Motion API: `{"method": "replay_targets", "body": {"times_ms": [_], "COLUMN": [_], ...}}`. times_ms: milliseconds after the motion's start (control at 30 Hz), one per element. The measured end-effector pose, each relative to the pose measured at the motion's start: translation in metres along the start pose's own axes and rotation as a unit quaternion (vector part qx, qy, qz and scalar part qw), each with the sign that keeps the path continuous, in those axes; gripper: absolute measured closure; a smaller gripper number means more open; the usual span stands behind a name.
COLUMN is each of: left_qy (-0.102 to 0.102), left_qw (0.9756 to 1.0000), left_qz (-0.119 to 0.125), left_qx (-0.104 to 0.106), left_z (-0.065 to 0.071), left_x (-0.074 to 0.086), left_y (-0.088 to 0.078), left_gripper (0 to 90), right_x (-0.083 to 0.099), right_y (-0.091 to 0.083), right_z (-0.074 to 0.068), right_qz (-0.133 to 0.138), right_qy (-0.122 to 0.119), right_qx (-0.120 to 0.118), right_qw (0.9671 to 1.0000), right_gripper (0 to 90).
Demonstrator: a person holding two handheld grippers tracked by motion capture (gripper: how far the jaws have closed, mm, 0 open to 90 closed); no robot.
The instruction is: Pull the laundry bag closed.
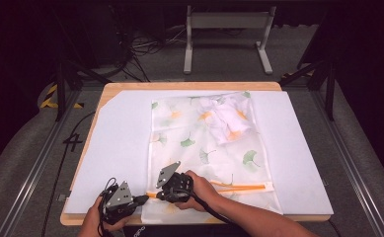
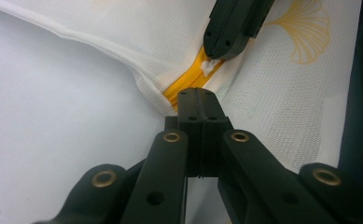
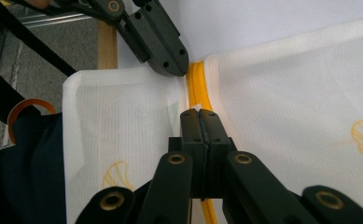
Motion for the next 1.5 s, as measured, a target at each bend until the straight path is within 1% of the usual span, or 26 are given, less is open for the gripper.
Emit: {"method": "replay_targets", "body": {"times_ms": [133, 200, 233, 300, 333, 567, 700, 767, 833, 933, 1033, 1067, 1133, 1233, 1400, 1433, 1467, 1500], "left_qy": [-0.002, -0.003, -0.003, -0.003, -0.004, -0.006, -0.006, -0.007, -0.008, -0.009, -0.01, -0.01, -0.01, -0.011, -0.011, -0.01, -0.01, -0.01], "left_qw": [1.0, 1.0, 1.0, 1.0, 1.0, 1.0, 1.0, 1.0, 1.0, 1.0, 1.0, 1.0, 0.9999, 0.9999, 0.9999, 0.9999, 0.9999, 0.9999], "left_qz": [-0.001, -0.001, -0.001, -0.001, 0.0, 0.0, 0.001, 0.001, 0.001, 0.001, 0.001, 0.001, 0.002, 0.002, 0.001, 0.001, 0.001, 0.001], "left_qx": [0.001, 0.001, 0.001, 0.001, 0.002, 0.002, 0.002, 0.002, 0.002, 0.002, 0.002, 0.002, 0.002, 0.003, 0.003, 0.003, 0.003, 0.003], "left_z": [0.0, -0.001, -0.001, -0.001, -0.001, -0.001, -0.001, -0.001, -0.001, -0.001, -0.001, -0.001, -0.001, -0.001, -0.001, -0.001, -0.001, -0.001], "left_x": [0.0, 0.0, 0.0, 0.0, 0.0, 0.0, 0.0, 0.0, 0.0, 0.0, 0.0, 0.0, 0.0, 0.0, 0.0, 0.0, 0.0, 0.0], "left_y": [0.0, 0.0, 0.0, 0.0, 0.0, 0.0, 0.0, 0.0, 0.0, 0.0, 0.0, 0.0, 0.0, 0.0, 0.0, 0.0, 0.0, 0.0], "left_gripper": [90.0, 90.0, 90.0, 90.0, 90.0, 90.0, 90.0, 90.0, 90.0, 90.0, 90.0, 90.0, 90.0, 90.0, 90.0, 90.0, 90.0, 90.0], "right_x": [0.003, 0.005, 0.005, 0.006, 0.009, 0.016, 0.024, 0.027, 0.029, 0.035, 0.041, 0.041, 0.047, 0.054, 0.063, 0.064, 0.065, 0.066], "right_y": [-0.004, -0.007, -0.008, -0.009, -0.013, -0.023, -0.034, -0.039, -0.042, -0.05, -0.058, -0.058, -0.066, -0.075, -0.085, -0.086, -0.087, -0.089], "right_z": [0.0, -0.001, -0.001, 0.0, 0.001, 0.002, 0.004, 0.005, 0.006, 0.008, 0.01, 0.01, 0.012, 0.015, 0.016, 0.015, 0.016, 0.016], "right_qz": [-0.009, -0.015, -0.016, -0.017, -0.021, -0.025, -0.029, -0.03, -0.03, -0.03, -0.034, -0.034, -0.033, -0.033, -0.025, -0.023, -0.023, -0.022], "right_qy": [-0.01, -0.018, -0.018, -0.02, -0.021, -0.022, -0.016, -0.017, -0.018, -0.012, -0.011, -0.011, -0.004, 0.002, 0.013, 0.02, 0.017, 0.019], "right_qx": [0.008, 0.009, 0.012, 0.012, 0.014, 0.023, 0.028, 0.032, 0.031, 0.036, 0.04, 0.04, 0.047, 0.049, 0.054, 0.057, 0.059, 0.058], "right_qw": [0.9999, 0.9997, 0.9996, 0.9996, 0.9995, 0.9992, 0.999, 0.9989, 0.9989, 0.9988, 0.9986, 0.9986, 0.9983, 0.9982, 0.9981, 0.9979, 0.9979, 0.9979], "right_gripper": [90.0, 90.0, 90.0, 90.0, 90.0, 90.0, 90.0, 90.0, 90.0, 90.0, 90.0, 90.0, 90.0, 90.0, 90.0, 90.0, 90.0, 90.0]}}
Point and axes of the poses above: each handheld gripper's, and its own axes: y roughly forward along the jaws, x roughly out of its underside, z roughly to its right, the point moved 6 cm from there along y, roughly forward along the jaws, and after that the axes turned 13 degrees about z, right-handed, at the moved point
